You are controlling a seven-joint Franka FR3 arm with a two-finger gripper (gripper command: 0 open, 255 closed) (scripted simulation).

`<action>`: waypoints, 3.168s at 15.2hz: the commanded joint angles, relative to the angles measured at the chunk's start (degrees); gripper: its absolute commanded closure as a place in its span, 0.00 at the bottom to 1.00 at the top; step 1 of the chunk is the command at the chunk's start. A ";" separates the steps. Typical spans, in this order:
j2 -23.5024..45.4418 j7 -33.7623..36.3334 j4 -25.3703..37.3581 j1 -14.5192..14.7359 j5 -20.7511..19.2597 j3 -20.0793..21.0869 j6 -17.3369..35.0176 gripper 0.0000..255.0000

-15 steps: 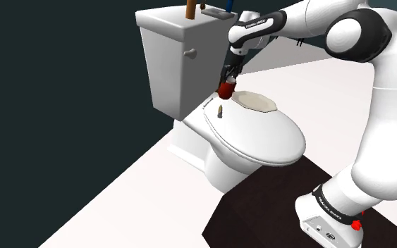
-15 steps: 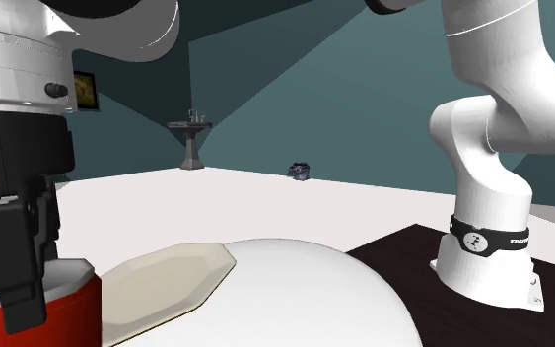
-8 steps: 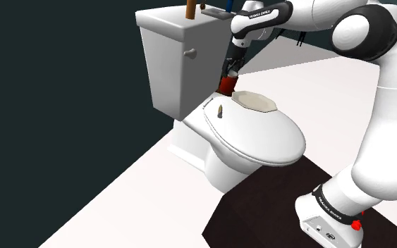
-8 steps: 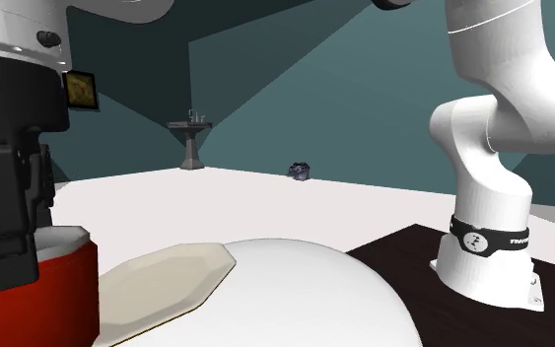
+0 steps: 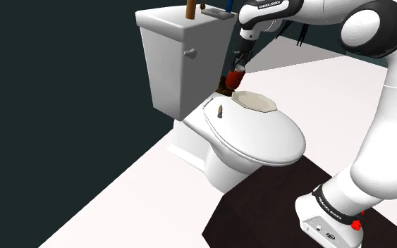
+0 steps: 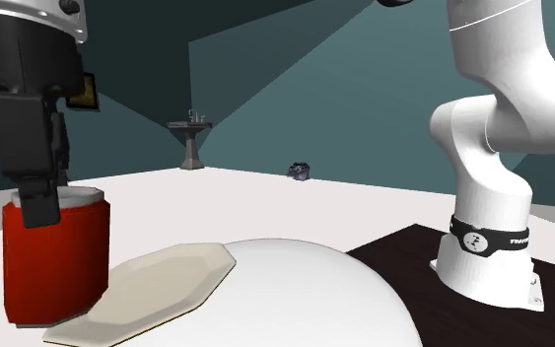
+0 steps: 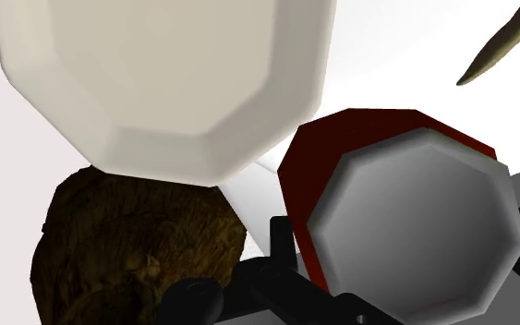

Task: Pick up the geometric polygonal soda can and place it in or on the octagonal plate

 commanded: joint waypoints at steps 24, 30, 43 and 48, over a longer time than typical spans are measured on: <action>-1.67 -14.17 -10.29 -9.24 1.87 -3.48 7.97 1.00; 0.23 -14.57 -11.77 -9.37 2.38 -3.23 11.31 1.00; 0.23 -14.57 -11.76 -9.37 2.38 -3.23 11.31 0.00; -2.88 -14.04 -8.88 -9.28 1.55 -3.67 5.37 0.00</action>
